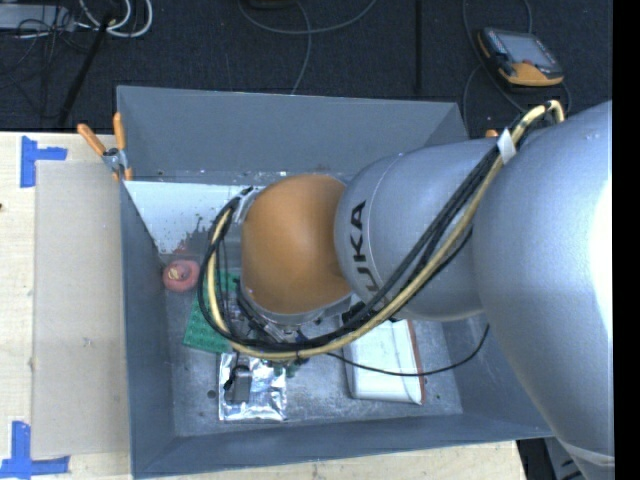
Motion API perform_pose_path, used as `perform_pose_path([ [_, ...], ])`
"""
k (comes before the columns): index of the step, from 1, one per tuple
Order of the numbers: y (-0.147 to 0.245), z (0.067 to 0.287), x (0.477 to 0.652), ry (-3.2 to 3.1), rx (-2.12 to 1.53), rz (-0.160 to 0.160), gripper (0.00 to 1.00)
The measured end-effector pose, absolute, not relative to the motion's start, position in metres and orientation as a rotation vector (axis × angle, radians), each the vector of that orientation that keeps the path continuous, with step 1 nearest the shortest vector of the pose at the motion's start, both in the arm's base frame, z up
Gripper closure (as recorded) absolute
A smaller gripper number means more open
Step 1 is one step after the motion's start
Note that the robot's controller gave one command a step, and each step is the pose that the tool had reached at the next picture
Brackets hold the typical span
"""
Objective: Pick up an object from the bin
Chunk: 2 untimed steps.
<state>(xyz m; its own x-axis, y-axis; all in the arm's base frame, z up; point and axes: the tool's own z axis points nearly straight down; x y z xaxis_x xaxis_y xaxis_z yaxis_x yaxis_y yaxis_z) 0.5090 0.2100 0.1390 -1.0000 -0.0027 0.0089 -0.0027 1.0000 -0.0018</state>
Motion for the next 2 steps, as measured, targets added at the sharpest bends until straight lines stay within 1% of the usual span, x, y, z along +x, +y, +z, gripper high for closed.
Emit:
perform_pose_path([
  [1,0.1882,0.0675,0.495,-3.065,0.671,0.0,0.0],
  [2,0.1887,0.0695,0.4967,-2.837,1.35,-0.002,0.0],
])
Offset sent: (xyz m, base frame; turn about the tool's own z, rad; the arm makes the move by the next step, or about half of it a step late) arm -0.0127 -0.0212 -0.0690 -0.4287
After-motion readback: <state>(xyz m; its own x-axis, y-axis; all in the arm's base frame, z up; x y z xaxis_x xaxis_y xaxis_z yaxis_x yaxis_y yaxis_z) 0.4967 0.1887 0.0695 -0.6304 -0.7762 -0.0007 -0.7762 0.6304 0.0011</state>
